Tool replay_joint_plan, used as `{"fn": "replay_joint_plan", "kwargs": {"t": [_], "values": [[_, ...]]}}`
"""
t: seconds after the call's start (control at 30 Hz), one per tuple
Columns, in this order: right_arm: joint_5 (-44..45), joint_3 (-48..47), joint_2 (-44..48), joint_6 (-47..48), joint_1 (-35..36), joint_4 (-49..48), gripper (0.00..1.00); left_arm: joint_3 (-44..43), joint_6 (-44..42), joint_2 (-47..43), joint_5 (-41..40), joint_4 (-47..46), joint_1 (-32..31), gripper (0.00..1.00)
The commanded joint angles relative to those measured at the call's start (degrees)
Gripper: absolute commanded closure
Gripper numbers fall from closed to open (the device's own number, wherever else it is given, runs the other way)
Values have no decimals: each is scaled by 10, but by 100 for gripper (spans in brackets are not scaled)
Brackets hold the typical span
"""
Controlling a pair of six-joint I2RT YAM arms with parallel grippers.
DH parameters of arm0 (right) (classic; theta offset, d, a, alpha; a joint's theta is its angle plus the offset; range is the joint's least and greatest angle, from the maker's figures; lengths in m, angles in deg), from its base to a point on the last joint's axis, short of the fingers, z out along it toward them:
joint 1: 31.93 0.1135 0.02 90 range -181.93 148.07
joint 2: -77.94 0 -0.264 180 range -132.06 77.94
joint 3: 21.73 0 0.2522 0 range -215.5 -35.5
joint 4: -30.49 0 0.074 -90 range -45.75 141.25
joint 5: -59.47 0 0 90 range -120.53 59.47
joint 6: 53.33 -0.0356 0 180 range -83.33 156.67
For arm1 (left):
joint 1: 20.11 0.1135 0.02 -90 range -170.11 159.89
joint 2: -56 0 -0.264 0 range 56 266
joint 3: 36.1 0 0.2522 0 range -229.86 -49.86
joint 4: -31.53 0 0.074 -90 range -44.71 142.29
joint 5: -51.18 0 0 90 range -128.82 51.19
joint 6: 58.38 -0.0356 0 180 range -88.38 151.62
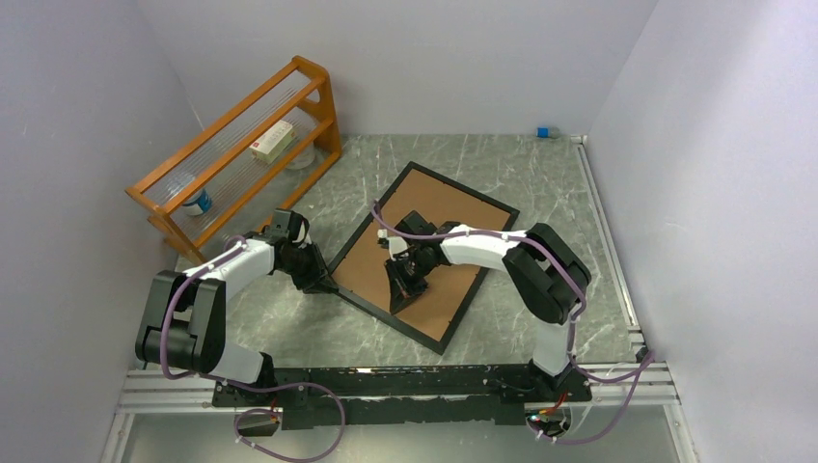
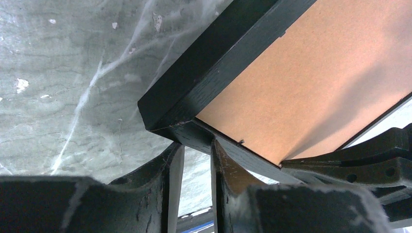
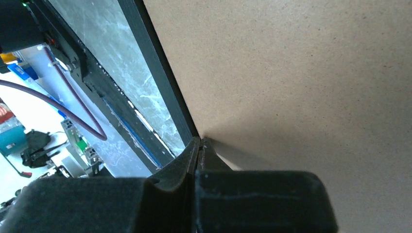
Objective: Put the photo into the frame
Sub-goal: Install the photo frame at the center of the board.
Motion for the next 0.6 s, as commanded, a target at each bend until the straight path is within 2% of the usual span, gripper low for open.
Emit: {"fn": "replay_joint_plan", "kwargs": {"t": [0.0,0.17,0.4,0.57], "values": [[52,-17,-17,44,-5,34,100,4,-18,17,-65,13,-2,70],[5,-12,13,37,-4,3,100,3,-19,19,-65,13,-2,70],[-105,8,53,39,-3,-46,100,0,-20,21,-68,15,-2,71],[-98,9,40,56,-1,-14,100,0,-20,25,-67,12,-2,71]]}}
